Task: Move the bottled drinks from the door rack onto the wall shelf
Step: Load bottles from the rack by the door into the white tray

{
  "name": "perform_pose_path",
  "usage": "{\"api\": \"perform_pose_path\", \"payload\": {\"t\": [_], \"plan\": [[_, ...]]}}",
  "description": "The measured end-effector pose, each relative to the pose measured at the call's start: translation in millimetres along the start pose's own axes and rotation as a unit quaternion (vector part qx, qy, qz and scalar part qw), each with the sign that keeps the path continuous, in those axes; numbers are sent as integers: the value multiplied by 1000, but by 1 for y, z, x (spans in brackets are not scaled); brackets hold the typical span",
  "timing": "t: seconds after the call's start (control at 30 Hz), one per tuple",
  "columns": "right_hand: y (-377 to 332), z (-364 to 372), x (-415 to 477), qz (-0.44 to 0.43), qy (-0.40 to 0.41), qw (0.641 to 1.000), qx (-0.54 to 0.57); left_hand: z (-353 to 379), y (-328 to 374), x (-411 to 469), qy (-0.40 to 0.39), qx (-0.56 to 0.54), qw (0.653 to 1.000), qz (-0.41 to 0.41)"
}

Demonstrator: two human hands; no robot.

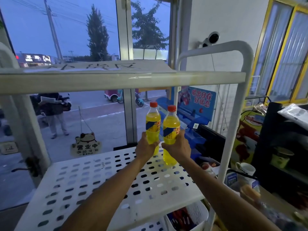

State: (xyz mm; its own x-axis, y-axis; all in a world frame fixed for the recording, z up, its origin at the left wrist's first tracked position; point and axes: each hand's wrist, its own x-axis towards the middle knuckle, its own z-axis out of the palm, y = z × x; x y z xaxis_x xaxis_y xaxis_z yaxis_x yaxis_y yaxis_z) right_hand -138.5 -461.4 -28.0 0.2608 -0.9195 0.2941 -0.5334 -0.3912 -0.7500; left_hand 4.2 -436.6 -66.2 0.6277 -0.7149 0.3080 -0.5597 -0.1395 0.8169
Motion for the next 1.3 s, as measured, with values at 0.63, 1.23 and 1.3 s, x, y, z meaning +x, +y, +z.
{"api": "perform_pose_path", "payload": {"t": [0.63, 1.23, 1.3], "plan": [[-48, -42, -112, 19, -15, 997, -75, -100, 14, -131, -21, 71, 997, -5], [44, -141, -318, 188, 73, 976, -86, -62, 60, -331, -221, 75, 972, 1], [63, -164, -339, 207, 86, 970, -94, -44, 68, -351, -253, 83, 964, 12]]}}
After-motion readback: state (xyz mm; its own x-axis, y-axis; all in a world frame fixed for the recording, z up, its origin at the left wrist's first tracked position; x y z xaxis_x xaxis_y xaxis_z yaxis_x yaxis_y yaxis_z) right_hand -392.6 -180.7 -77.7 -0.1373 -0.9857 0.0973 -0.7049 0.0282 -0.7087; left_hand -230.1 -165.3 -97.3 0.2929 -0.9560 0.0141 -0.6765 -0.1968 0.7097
